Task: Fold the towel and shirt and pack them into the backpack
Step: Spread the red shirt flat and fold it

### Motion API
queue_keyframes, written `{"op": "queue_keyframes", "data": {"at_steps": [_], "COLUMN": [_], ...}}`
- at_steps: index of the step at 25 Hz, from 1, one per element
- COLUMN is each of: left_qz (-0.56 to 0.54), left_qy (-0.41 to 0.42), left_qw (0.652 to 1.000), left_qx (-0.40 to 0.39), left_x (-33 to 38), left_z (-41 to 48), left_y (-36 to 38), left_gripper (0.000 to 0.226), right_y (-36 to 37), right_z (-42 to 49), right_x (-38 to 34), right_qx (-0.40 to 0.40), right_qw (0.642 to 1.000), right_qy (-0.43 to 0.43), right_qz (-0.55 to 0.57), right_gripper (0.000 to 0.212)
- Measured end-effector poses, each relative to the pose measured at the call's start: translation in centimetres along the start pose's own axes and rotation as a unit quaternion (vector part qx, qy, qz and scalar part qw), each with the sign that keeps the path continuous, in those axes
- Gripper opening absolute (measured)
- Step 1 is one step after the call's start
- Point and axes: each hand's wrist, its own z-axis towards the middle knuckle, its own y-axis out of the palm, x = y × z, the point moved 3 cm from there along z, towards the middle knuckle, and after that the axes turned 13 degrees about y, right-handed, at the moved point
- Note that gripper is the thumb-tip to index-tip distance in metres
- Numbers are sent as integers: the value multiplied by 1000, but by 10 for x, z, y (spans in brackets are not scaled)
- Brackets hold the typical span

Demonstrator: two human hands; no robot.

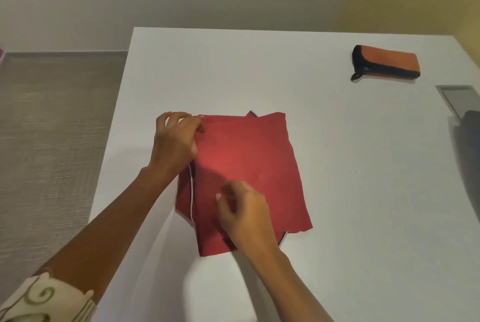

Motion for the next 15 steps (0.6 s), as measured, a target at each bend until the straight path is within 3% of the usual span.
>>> {"op": "queue_keyframes", "data": {"at_steps": [3,6,10,15], "left_qz": [-19,-17,-12,20], "left_qy": [42,70,45,75], "left_qw": [999,993,977,973], "left_qx": [4,-90,-206,-218], "left_x": [34,74,91,82], "left_z": [5,6,3,4], "left_y": [4,31,65,80], "left_gripper": [28,40,58,56], "right_y": [-27,-33,-24,-7], "right_z": [26,59,90,95], "right_x": [12,25,45,63], "right_qx": [108,188,168,177], "right_qw": [993,974,954,941], "right_qy": [-39,-57,-18,9], "right_qz": [-21,-113,-248,-288], "right_gripper": [23,32,52,53]}}
